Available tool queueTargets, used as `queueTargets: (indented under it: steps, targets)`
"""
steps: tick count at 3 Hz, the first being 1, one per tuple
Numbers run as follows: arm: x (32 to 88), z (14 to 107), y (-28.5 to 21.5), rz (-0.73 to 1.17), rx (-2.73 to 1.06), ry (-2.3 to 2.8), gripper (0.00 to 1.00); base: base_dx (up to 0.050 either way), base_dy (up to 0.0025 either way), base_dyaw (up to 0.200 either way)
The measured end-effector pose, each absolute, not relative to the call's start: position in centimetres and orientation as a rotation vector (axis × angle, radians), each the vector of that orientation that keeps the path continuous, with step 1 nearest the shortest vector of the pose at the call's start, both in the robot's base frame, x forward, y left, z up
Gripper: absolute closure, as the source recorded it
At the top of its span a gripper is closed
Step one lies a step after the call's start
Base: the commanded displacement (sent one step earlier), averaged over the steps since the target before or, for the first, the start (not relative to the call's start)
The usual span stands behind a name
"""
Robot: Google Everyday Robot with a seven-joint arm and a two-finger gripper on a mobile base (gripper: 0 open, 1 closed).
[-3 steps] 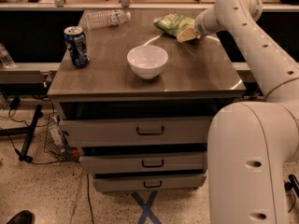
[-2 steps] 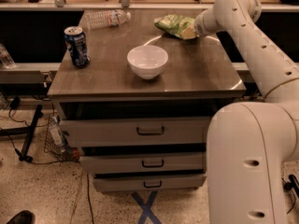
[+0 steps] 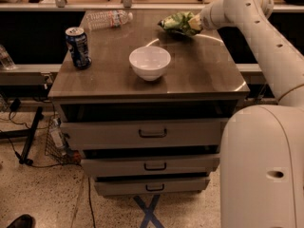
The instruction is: Move green jalapeno chip bag near water bottle
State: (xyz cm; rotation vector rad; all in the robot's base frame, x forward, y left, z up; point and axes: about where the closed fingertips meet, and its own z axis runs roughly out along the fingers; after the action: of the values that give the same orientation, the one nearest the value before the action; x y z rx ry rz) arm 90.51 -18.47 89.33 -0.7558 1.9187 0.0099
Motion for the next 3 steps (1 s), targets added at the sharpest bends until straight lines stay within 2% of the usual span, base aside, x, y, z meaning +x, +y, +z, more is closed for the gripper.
queueTargets:
  steps: [1, 3]
  targets:
    - [90.5, 89.2, -18.4, 0.011, -0.757, 1.921, 1.00, 0.000, 0.00000, 0.000]
    - [93.1, 88.0, -13.3, -0.006, -0.746, 1.822, 1.00, 0.000, 0.00000, 0.000]
